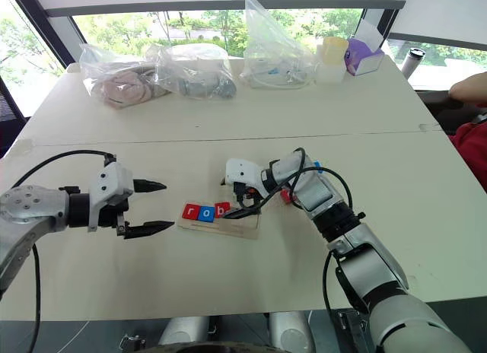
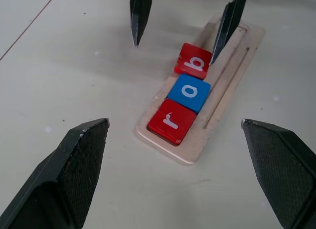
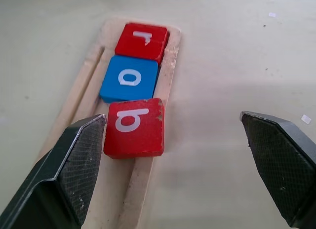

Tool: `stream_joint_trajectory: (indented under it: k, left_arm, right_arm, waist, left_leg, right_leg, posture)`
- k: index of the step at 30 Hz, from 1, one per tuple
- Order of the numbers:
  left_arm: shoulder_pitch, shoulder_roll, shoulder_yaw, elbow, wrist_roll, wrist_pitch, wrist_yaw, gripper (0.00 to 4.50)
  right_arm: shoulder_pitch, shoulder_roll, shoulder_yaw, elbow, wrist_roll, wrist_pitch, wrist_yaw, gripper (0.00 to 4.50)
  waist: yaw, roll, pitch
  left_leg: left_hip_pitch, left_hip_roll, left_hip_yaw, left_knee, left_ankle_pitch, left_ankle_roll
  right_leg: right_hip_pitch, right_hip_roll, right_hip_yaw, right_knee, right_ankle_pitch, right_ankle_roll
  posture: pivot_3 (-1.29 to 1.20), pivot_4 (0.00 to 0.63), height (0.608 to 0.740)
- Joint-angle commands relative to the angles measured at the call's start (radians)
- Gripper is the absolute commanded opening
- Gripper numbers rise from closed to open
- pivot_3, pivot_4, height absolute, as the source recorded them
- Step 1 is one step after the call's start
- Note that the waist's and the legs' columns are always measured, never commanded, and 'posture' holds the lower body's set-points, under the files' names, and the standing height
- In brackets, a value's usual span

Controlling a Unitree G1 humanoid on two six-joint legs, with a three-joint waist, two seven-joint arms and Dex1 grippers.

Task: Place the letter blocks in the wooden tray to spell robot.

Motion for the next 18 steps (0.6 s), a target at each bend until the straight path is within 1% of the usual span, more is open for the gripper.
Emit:
stream_joint_trajectory:
  k: [1, 3, 5, 8, 11, 14, 18]
  left_arm:
    - [-0.004, -0.001, 0.005, 0.010, 0.013, -0.036, -0.009, 4.50]
    - [-0.005, -0.003, 0.003, 0.019, 0.019, -0.045, -0.012, 4.50]
    - [-0.006, -0.006, 0.000, 0.024, 0.022, -0.050, -0.012, 4.50]
    - [-0.009, -0.011, -0.006, 0.027, 0.026, -0.056, -0.013, 4.50]
    - [-0.012, -0.017, -0.010, 0.030, 0.031, -0.059, -0.015, 4.50]
    - [-0.014, -0.019, -0.011, 0.034, 0.034, -0.062, -0.016, 4.50]
    - [-0.011, -0.022, -0.010, 0.034, 0.034, -0.064, -0.013, 4.50]
  right_arm:
    - [-0.009, -0.021, -0.031, -0.070, 0.040, 0.015, 0.030, 4.47]
    - [0.000, -0.035, -0.041, -0.099, 0.051, 0.029, 0.032, 4.47]
    - [0.002, -0.024, -0.059, -0.093, 0.050, 0.029, -0.016, 4.47]
    - [-0.019, 0.012, -0.070, -0.001, -0.006, -0.023, -0.135, 4.47]
    - [-0.042, 0.032, -0.055, 0.093, -0.061, -0.100, -0.207, 4.47]
    - [-0.058, 0.045, -0.051, 0.148, -0.081, -0.143, -0.224, 4.47]
    - [-0.057, 0.053, -0.047, 0.164, -0.084, -0.162, -0.212, 4.47]
  waist:
    - [0.000, 0.000, 0.000]
    - [0.000, 0.000, 0.000]
    - [0.000, 0.000, 0.000]
    - [-0.002, 0.000, 0.000]
    - [-0.001, 0.000, 0.000]
    - [0.000, 0.000, 0.000]
    - [-0.001, 0.000, 0.000]
  left_leg:
    - [0.000, 0.000, 0.000, 0.000, 0.000, 0.000]
    - [0.000, 0.000, 0.000, 0.000, 0.000, 0.000]
    - [0.000, 0.000, 0.000, 0.000, 0.000, 0.000]
    - [0.000, 0.000, 0.000, 0.000, 0.000, 0.000]
    - [0.000, 0.000, 0.000, 0.000, 0.000, 0.000]
    - [0.000, 0.000, 0.001, 0.000, 0.000, 0.000]
    - [0.000, 0.000, 0.000, 0.000, 0.000, 0.000]
  right_leg:
    - [0.000, 0.000, 0.000, 0.000, 0.000, 0.000]
    - [0.000, 0.000, 0.000, 0.000, 0.000, 0.000]
    - [0.000, 0.000, 0.000, 0.000, 0.000, 0.000]
    - [0.000, 0.000, 0.000, 0.000, 0.000, 0.000]
    - [0.000, 0.000, 0.000, 0.000, 0.000, 0.000]
    - [0.000, 0.000, 0.000, 0.000, 0.000, 0.000]
    - [0.000, 0.000, 0.000, 0.000, 0.001, 0.000]
  posture:
    - [0.00, 0.150, 0.740]
    - [0.00, 0.150, 0.740]
    - [0.00, 0.150, 0.740]
    - [0.00, 0.150, 0.740]
    - [0.00, 0.150, 0.740]
    - [0.00, 0.150, 0.740]
    - [0.00, 0.150, 0.740]
